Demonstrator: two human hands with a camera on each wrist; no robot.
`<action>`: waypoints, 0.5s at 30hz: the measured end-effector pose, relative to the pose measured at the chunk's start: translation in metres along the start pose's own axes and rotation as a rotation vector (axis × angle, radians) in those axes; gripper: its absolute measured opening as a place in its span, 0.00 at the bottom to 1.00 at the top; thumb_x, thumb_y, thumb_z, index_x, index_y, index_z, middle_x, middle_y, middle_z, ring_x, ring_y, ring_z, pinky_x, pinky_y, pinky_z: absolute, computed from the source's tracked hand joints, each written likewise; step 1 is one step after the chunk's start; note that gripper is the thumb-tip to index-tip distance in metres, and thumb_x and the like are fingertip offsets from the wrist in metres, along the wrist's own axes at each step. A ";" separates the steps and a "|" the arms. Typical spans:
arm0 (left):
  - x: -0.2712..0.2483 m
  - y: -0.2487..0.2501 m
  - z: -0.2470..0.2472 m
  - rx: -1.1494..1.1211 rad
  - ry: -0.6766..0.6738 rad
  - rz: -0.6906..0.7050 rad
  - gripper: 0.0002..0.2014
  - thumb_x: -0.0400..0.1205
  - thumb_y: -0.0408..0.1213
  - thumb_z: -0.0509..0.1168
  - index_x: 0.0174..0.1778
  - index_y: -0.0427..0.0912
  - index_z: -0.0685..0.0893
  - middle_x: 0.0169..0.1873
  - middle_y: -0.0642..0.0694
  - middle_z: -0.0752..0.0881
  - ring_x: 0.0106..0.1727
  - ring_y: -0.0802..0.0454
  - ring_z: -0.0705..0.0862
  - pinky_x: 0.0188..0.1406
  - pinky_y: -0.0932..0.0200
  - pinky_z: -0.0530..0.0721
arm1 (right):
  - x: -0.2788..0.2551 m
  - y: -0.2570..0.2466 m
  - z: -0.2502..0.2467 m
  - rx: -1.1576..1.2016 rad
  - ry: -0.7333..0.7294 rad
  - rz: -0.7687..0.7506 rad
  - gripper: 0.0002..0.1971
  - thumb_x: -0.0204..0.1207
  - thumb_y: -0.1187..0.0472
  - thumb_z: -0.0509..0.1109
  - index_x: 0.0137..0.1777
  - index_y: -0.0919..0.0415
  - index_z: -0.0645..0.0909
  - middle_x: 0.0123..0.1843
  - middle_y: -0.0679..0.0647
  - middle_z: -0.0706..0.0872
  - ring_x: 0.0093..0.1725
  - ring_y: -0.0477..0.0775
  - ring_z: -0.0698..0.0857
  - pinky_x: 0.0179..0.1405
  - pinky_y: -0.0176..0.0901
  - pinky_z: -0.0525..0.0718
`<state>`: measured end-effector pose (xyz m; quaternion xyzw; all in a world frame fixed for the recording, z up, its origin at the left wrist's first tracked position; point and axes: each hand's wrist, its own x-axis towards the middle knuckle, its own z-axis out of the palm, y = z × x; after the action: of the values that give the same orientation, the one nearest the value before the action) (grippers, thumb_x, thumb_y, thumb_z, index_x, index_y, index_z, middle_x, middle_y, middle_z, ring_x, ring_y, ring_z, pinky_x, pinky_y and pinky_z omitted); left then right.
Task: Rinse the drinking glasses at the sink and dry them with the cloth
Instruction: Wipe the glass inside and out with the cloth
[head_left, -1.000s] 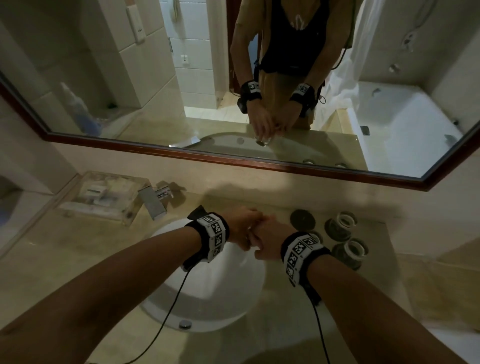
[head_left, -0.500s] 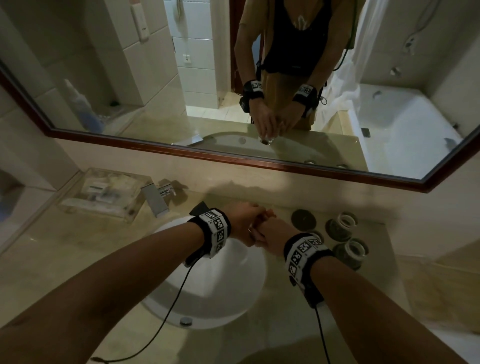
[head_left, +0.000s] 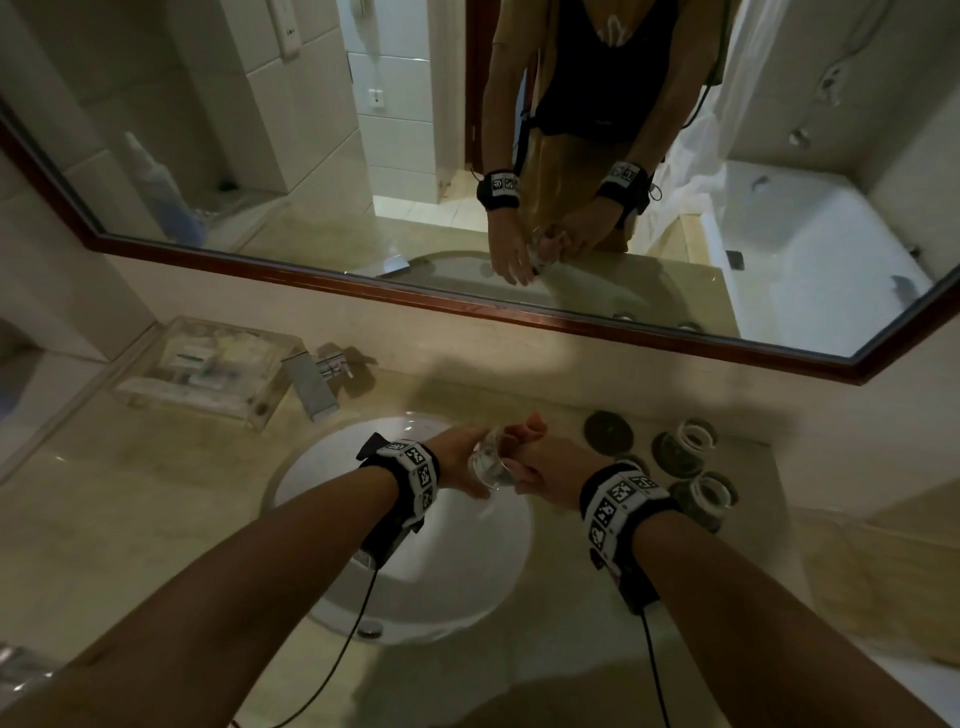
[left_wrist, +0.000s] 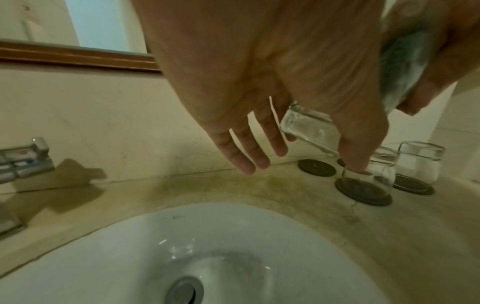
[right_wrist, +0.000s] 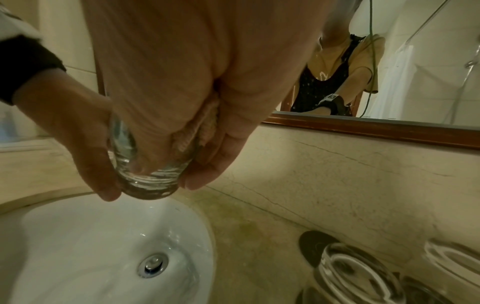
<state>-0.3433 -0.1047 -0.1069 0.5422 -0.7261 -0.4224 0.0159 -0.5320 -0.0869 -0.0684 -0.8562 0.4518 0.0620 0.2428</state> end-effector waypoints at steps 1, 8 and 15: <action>0.000 -0.002 0.002 -0.035 -0.009 -0.008 0.33 0.66 0.33 0.80 0.67 0.45 0.77 0.60 0.46 0.84 0.61 0.47 0.83 0.62 0.47 0.84 | 0.000 0.001 0.001 -0.007 -0.018 -0.001 0.20 0.81 0.56 0.68 0.72 0.56 0.76 0.72 0.54 0.78 0.71 0.57 0.75 0.77 0.46 0.63; 0.002 -0.009 0.010 -0.175 0.049 -0.005 0.35 0.64 0.34 0.81 0.68 0.46 0.78 0.59 0.46 0.86 0.60 0.49 0.85 0.62 0.48 0.84 | 0.003 0.001 0.007 0.061 0.004 0.023 0.21 0.78 0.54 0.70 0.71 0.52 0.77 0.74 0.54 0.74 0.72 0.57 0.72 0.77 0.51 0.67; 0.003 -0.004 0.005 -0.020 0.126 -0.009 0.25 0.63 0.33 0.80 0.56 0.44 0.81 0.50 0.47 0.87 0.51 0.49 0.86 0.49 0.56 0.85 | 0.000 0.000 0.006 0.344 -0.056 0.138 0.19 0.78 0.63 0.71 0.68 0.60 0.80 0.66 0.59 0.78 0.55 0.59 0.85 0.55 0.48 0.87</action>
<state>-0.3437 -0.1047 -0.1141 0.5709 -0.7169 -0.3948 0.0651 -0.5309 -0.0836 -0.0739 -0.7670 0.5064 0.0241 0.3933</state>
